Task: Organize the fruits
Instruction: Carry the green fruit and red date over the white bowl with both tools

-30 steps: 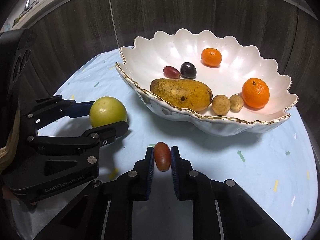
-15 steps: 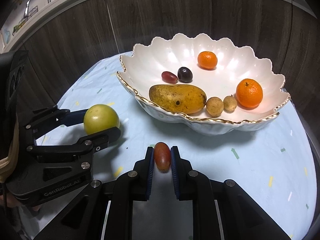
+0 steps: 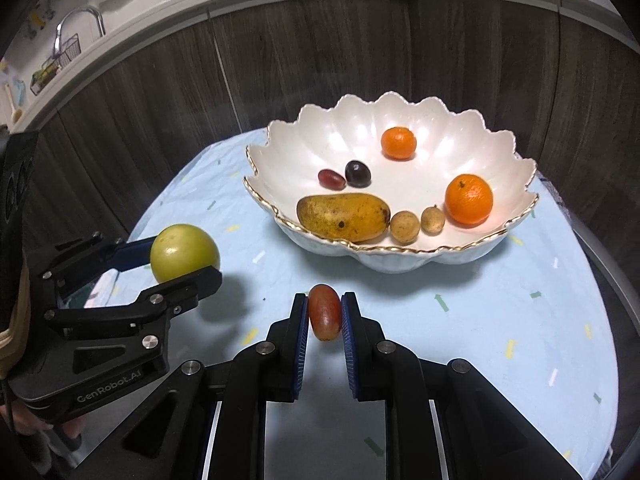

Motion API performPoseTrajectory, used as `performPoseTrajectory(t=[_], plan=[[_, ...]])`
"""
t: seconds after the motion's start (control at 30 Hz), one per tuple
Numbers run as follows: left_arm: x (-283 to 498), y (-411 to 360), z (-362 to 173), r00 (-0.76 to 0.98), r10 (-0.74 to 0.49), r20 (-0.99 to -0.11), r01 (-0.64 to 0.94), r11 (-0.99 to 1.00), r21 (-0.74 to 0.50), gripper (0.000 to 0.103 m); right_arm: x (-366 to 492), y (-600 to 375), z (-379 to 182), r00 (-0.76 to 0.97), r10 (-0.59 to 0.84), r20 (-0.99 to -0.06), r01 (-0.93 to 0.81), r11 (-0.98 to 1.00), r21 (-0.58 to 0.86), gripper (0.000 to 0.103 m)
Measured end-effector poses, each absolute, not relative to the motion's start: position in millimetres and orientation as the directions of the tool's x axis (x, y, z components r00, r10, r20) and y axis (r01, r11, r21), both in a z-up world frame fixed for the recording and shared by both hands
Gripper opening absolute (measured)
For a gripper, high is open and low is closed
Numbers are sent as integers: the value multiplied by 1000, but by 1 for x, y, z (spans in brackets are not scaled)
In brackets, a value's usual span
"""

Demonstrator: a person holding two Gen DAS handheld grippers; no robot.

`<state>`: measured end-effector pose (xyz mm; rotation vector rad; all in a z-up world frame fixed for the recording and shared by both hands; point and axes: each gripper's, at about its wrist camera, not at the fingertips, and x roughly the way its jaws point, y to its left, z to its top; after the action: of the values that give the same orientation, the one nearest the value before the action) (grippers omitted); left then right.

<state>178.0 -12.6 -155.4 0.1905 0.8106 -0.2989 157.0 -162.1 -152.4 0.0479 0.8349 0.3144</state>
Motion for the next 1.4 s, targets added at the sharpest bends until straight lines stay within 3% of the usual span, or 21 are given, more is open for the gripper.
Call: performPoseTrajectory(t=[0.37, 1.4], plan=[[171, -9, -133, 692, -139, -708, 247, 968, 51, 47, 149, -167, -128, 670, 312, -673, -259, 949, 182, 18], [223, -59, -97, 714, -158, -682, 282, 956, 74, 47, 187, -230, -96, 746, 250, -617, -125, 963, 238, 18]])
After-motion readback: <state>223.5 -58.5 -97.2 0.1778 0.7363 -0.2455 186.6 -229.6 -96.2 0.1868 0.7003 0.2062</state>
